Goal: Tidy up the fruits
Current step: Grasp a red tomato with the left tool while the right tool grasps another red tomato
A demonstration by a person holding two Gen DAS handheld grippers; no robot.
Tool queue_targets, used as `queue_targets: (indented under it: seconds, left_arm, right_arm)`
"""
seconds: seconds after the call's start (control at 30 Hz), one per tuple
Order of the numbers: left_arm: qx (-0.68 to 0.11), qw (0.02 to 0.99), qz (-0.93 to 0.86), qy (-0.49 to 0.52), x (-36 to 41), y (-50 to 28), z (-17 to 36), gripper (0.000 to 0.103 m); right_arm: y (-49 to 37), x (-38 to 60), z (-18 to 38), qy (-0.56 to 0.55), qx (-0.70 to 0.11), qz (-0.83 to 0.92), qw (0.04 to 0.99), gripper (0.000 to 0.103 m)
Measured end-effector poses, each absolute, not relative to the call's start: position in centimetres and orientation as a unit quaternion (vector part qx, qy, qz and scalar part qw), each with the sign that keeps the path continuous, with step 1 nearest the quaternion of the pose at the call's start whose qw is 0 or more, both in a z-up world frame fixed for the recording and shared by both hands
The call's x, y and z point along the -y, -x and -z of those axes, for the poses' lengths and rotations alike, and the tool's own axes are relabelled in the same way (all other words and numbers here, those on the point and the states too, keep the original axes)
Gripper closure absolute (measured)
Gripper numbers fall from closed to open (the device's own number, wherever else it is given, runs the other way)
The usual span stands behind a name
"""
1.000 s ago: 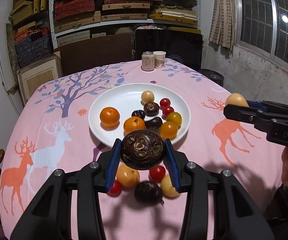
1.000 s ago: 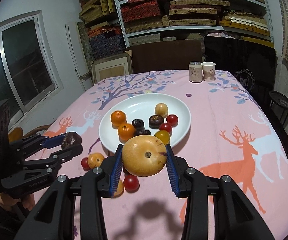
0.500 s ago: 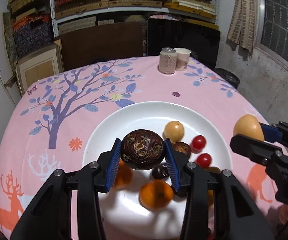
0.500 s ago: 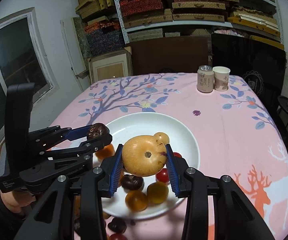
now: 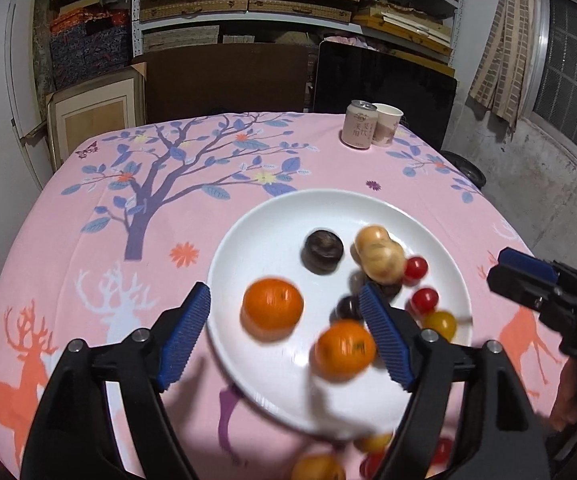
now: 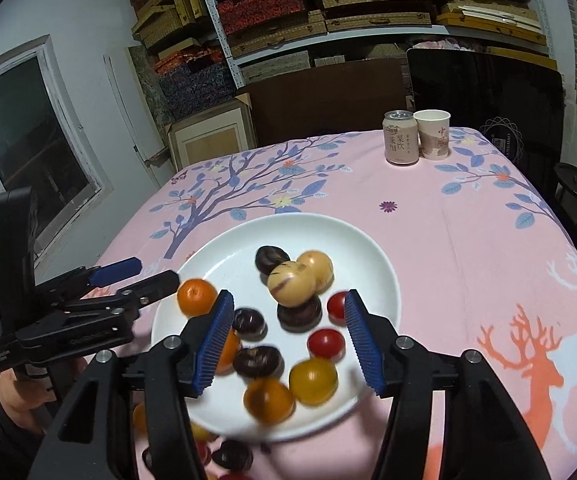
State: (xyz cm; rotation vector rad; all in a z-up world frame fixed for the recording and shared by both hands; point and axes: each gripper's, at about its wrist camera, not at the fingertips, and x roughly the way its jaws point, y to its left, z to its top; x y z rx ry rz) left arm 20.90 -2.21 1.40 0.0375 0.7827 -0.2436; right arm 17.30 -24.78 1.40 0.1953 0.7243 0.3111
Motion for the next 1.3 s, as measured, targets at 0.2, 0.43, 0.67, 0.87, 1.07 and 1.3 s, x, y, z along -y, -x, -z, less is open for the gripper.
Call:
queue_targets:
  seconds: [0.2, 0.43, 0.67, 0.87, 1.07, 1.3]
  left_arm:
    - [-0.386, 0.914, 0.120, -0.042, 0.5, -13.4, 0.2, 0.017]
    - [-0.420, 0.895, 0.101, -0.108, -0.8, -8.2, 4.9, 0.025]
    - [-0.435, 0.885, 0.102, -0.129, -0.4, -9.5, 6.4, 0.042]
    - [-0.430, 0.882, 0.132, -0.142, 1.3, -10.1, 6.7, 0.073]
    - [-0.409, 0.897, 0.144, -0.088, -0.2, -9.7, 5.6, 0.073]
    - [-0.392, 0.909, 0.135, -0.044, -1.8, -9.5, 4.9, 0.073]
  right_arm:
    - [-11.0, 25.2, 0.6, -0.093, -0.364, -0.154, 0.914, 0.044]
    - [-6.9, 25.5, 4.6, -0.112, -0.390, -0.154, 0.901, 0.044]
    - [-6.0, 25.4, 5.0, -0.113, -0.393, -0.147, 0.901, 0.044]
    - [-6.1, 24.6, 5.0, -0.093, -0.402, -0.152, 0.898, 0.044]
    - [-6.8, 23.3, 5.5, -0.083, -0.423, -0.172, 0.886, 0.044]
    - [-8.5, 21.3, 6.4, -0.053, -0.450, -0.173, 0.875, 0.052]
